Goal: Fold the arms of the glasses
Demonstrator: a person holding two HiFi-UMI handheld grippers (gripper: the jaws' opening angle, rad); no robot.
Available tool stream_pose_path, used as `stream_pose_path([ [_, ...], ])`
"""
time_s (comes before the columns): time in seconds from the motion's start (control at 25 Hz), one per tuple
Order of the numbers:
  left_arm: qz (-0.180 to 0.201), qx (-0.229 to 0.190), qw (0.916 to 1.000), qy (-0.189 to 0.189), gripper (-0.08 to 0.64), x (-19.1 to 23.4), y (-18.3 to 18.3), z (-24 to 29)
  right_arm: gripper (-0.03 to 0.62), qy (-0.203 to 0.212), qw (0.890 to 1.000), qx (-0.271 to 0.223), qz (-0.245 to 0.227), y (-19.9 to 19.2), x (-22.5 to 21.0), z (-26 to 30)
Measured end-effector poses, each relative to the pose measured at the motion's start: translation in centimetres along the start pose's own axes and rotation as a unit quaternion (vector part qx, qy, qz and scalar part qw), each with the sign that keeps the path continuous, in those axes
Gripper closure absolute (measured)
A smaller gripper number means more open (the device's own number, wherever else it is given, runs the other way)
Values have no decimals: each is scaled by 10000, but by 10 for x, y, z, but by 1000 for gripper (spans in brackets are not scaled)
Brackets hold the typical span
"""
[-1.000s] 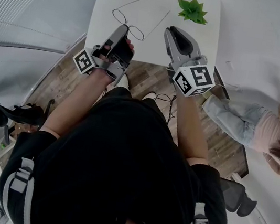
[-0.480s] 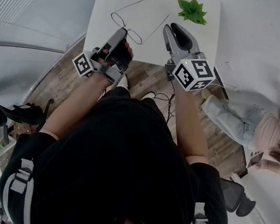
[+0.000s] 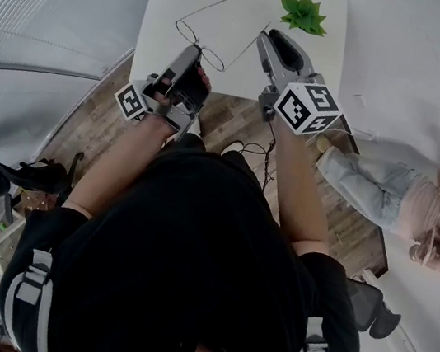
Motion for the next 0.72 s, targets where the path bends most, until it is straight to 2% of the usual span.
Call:
stream_pose_path([
  [0.24, -5, 58, 10000, -54, 546, -1, -5, -2, 488, 79, 10000, -14, 56, 2, 0, 2],
  [0.28, -5, 59, 10000, -57, 546, 0, -5, -2, 517, 92, 9999, -18, 64, 2, 0, 2],
  [0.36, -3, 59, 10000, -60, 546, 0, -5, -2, 532, 108, 9999, -26, 82, 2, 0, 2],
  [0.72, -77, 174, 9998, -9, 546, 2, -8, 1, 548, 254, 9996, -74, 114, 7, 0, 6],
])
Point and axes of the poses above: the fingertips, and each gripper's own axes: z forward along the fingers, x to its left, y out of its top, the point moved 5 cm from there along -z, backward along the fingers, and after that the axes turned 7 degrees about -z, right-handed, at the moved point
